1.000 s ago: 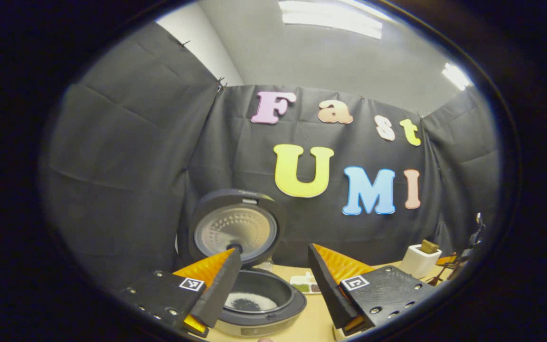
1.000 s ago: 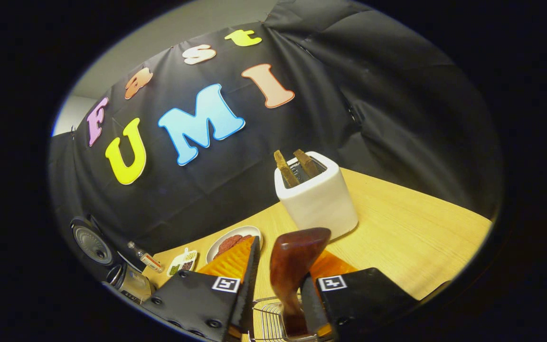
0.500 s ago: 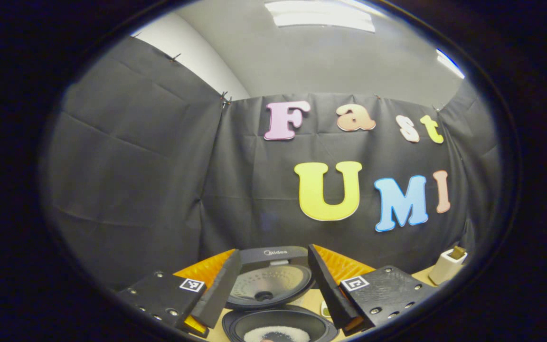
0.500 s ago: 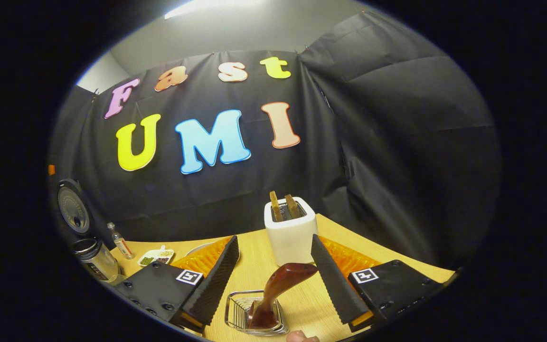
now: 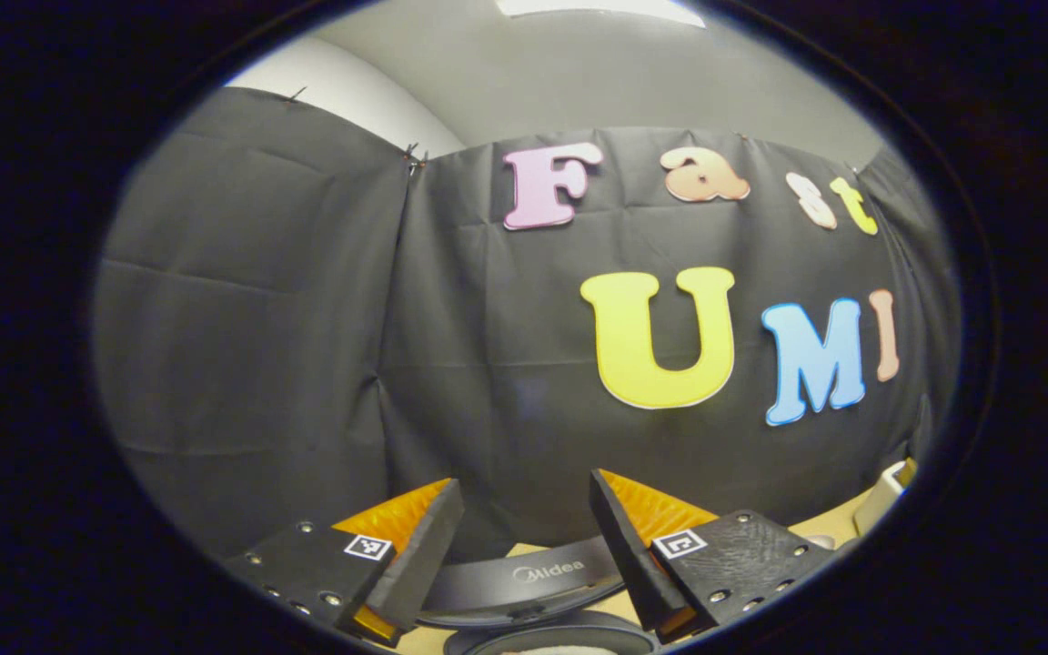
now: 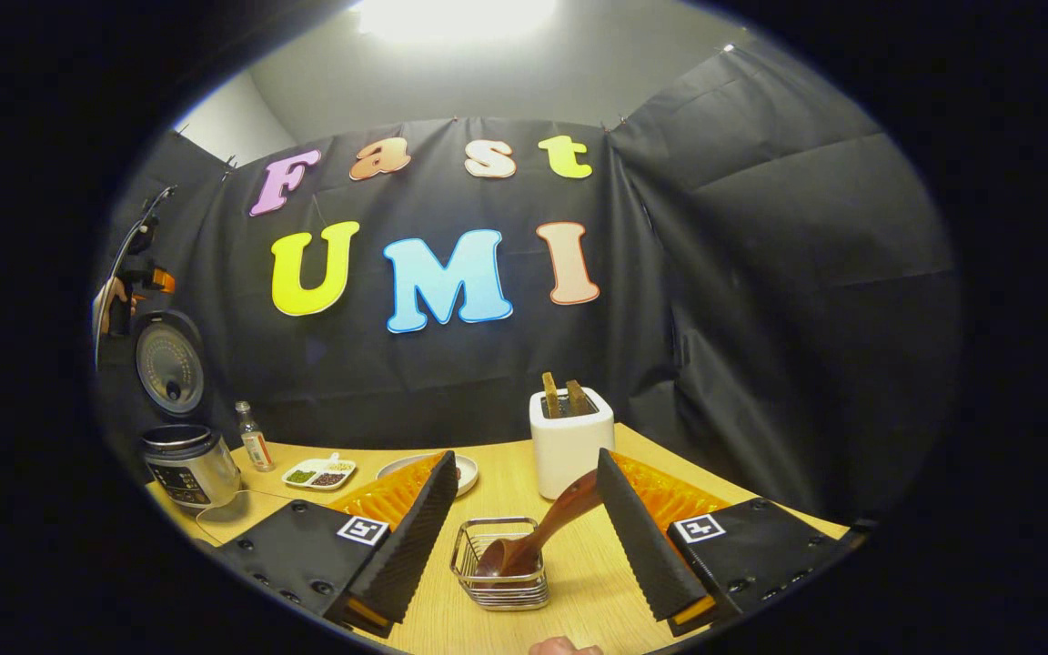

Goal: Close the left gripper, press the button to open the rice cooker; take a wooden spoon from the chopstick holder with the right hand, scoop a spoonful of rice and pour it into the rice cooker, then put the wooden spoon back into the chopstick holder.

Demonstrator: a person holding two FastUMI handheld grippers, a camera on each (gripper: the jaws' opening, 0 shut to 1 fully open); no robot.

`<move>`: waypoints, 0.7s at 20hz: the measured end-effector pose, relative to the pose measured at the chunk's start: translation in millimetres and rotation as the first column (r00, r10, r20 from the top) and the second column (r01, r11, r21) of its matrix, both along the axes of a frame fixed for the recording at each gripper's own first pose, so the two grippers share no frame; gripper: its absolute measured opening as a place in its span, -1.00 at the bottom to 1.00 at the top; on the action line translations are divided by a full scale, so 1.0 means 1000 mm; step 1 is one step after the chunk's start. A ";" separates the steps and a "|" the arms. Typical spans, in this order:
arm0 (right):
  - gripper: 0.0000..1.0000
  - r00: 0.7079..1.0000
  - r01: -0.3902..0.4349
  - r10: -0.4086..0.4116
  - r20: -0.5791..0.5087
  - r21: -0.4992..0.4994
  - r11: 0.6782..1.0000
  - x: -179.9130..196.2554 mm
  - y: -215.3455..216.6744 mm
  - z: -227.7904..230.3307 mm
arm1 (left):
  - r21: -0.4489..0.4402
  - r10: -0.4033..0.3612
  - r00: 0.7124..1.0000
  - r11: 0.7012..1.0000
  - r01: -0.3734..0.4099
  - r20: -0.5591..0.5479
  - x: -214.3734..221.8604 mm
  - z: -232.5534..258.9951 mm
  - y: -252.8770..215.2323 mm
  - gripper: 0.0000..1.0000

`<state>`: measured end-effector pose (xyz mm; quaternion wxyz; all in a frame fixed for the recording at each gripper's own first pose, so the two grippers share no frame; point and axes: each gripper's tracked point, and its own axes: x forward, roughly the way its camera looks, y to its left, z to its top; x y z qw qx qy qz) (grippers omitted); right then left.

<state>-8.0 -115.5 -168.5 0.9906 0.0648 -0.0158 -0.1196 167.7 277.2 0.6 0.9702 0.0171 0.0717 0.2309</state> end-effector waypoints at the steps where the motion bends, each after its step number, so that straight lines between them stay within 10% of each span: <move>1: 0.95 1.000 -0.018 0.018 -0.004 0.008 1.000 -0.001 0.005 -0.003 | -0.010 0.001 1.000 1.000 -0.001 -0.014 0.006 -0.005 0.002 0.75; 14: 0.95 0.991 -0.135 0.135 -0.007 -0.055 0.989 0.001 0.037 -0.014 | -0.143 0.020 0.989 0.989 -0.042 -0.149 -0.033 -0.056 -0.038 0.85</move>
